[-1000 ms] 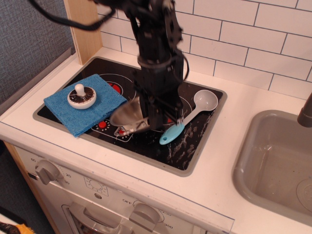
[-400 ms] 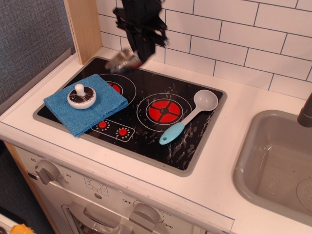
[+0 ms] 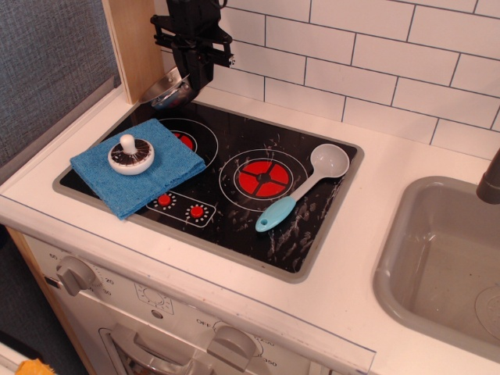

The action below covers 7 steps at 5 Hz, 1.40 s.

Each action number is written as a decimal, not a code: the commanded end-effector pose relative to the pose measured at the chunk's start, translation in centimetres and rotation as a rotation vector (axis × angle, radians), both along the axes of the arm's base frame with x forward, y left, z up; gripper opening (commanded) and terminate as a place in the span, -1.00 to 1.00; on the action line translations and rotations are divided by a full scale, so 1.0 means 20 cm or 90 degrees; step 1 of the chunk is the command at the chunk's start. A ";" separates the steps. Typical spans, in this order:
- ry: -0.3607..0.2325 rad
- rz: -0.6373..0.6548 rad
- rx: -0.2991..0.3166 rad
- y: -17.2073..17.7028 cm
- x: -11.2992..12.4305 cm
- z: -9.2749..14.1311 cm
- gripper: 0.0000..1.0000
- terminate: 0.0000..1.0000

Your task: Move the silver pot to above the blue cloth.

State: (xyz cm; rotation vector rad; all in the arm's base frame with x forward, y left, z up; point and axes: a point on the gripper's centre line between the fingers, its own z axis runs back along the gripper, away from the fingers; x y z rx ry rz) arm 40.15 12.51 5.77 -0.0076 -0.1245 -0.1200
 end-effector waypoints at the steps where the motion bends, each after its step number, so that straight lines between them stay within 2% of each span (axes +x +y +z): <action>1: 0.015 -0.013 0.037 0.03 -0.07 -0.02 -1.00 -1.00; 2: 0.038 -0.016 0.038 0.01 -0.12 -0.04 1.00 -1.00; 3: 0.021 -0.027 0.037 -0.03 -0.15 -0.01 1.00 -1.00; 5: -0.061 0.006 0.018 -0.08 -0.29 0.17 1.00 -1.00; 6: -0.066 0.033 0.026 -0.10 -0.36 0.22 1.00 -1.00; 7: -0.050 0.041 0.013 -0.13 -0.40 0.21 1.00 -1.00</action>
